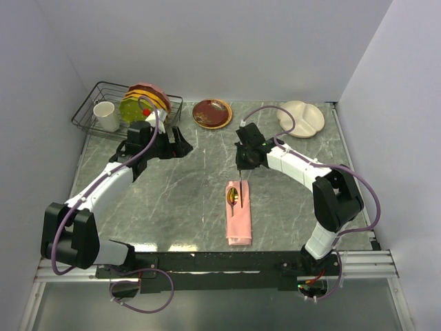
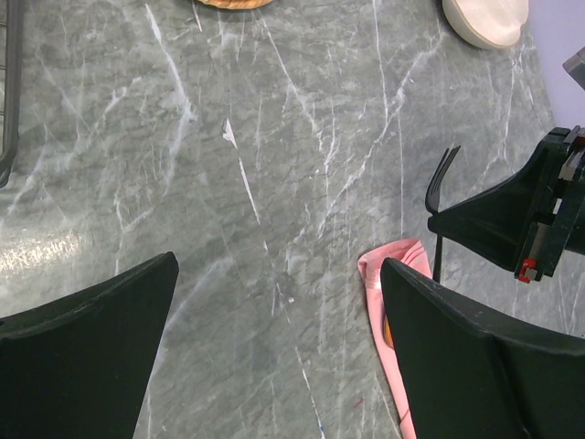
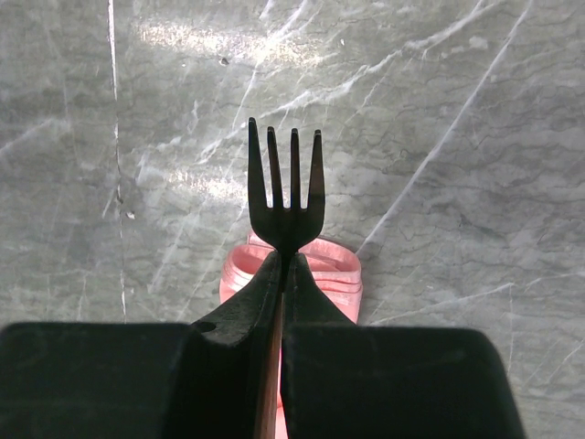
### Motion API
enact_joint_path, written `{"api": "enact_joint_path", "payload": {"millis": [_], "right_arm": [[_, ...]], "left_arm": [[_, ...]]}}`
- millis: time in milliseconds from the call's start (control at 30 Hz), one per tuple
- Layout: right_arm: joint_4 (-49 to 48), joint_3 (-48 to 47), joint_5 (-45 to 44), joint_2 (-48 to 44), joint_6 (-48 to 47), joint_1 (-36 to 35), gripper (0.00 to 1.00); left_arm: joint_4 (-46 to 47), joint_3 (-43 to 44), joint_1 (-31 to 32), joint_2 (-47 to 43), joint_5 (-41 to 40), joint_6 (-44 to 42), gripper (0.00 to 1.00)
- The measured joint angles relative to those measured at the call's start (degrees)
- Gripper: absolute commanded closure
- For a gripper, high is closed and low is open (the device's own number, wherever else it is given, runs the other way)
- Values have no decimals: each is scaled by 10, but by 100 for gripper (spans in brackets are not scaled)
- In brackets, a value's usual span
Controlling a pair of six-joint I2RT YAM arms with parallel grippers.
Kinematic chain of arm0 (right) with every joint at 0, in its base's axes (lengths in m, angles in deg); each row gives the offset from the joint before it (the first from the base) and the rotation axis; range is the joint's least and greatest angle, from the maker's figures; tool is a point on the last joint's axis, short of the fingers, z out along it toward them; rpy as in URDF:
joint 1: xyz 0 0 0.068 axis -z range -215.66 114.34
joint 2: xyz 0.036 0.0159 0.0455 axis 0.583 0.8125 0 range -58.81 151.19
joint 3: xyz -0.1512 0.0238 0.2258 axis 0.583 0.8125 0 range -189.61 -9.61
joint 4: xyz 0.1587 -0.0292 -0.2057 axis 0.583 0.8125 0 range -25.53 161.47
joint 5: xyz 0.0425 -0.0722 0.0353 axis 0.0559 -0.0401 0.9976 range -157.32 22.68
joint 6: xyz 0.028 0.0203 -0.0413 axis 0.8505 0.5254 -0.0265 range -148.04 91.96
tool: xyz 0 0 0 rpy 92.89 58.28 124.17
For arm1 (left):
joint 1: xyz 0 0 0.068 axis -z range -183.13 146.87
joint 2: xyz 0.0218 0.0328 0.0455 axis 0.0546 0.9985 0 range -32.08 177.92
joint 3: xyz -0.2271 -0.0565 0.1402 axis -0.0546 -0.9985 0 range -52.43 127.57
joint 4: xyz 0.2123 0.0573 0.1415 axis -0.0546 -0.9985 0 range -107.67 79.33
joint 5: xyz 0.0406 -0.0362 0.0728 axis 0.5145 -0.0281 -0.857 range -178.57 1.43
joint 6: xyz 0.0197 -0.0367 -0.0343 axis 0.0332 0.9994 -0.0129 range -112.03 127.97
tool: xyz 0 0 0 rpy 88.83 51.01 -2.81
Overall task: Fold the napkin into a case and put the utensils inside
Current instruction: Insert the fork into the folded napkin.
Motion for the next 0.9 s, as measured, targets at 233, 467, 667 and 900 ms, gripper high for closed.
{"api": "enact_joint_path", "payload": {"millis": [233,467,667,900], "right_arm": [[-5,5,2,0,0,0,100],[-1,11,8,0,5,0,100],[2,15,17,-2,15,0,100],[10,41,28,-11,29,-2,100]], "left_arm": [[0,-11,-1,-5,0,0,1],[1,-16,-1,-12,0,1,1],[2,-24,-1,-16,0,3,1],[5,-38,-1,-18,0,4,1]]}}
